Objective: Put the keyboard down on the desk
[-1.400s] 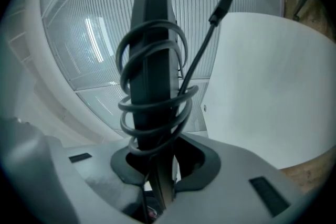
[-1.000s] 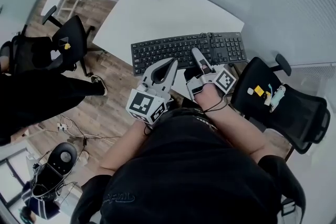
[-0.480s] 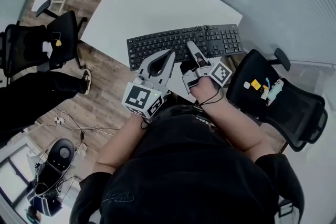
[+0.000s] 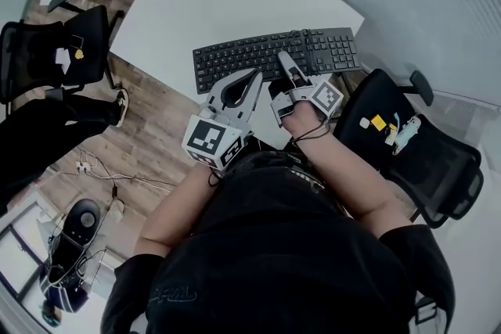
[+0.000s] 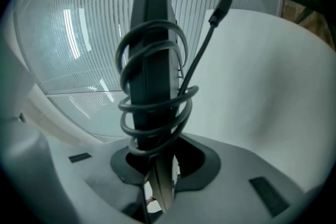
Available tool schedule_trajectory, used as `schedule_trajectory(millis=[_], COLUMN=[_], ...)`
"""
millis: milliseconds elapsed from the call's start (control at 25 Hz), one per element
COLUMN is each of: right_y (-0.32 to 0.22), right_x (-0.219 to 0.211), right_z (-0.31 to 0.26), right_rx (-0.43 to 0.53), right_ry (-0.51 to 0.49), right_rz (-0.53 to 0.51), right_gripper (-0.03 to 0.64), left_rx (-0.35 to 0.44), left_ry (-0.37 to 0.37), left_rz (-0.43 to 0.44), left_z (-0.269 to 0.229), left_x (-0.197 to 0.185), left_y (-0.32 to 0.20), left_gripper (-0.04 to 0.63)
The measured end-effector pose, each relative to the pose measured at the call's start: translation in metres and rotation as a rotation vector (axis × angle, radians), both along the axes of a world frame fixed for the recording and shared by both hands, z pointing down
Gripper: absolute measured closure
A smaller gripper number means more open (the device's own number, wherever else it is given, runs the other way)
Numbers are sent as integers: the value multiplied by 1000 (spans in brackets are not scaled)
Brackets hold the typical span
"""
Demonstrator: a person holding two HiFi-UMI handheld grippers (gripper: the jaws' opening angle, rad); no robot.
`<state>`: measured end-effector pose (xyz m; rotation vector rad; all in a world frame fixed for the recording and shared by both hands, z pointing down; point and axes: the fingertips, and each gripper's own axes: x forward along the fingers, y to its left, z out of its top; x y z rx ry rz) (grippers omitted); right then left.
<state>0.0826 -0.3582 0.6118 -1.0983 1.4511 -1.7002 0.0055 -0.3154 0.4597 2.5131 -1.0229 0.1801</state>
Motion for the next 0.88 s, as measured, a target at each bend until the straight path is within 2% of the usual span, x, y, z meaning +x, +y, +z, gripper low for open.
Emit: schedule_trajectory(millis=[680, 880], right_y=[-14, -16], right_x=[9, 10], right_z=[66, 86], right_rx=[-116, -135], right_ry=[40, 55], right_rz=[-27, -53], right_gripper=[525, 525], left_rx=[-93, -129], left_ry=[-14, -13], left_rz=[-53, -94], left_z=[35, 43], left_x=[2, -5], left_y=[-15, -15], left_gripper=[580, 580])
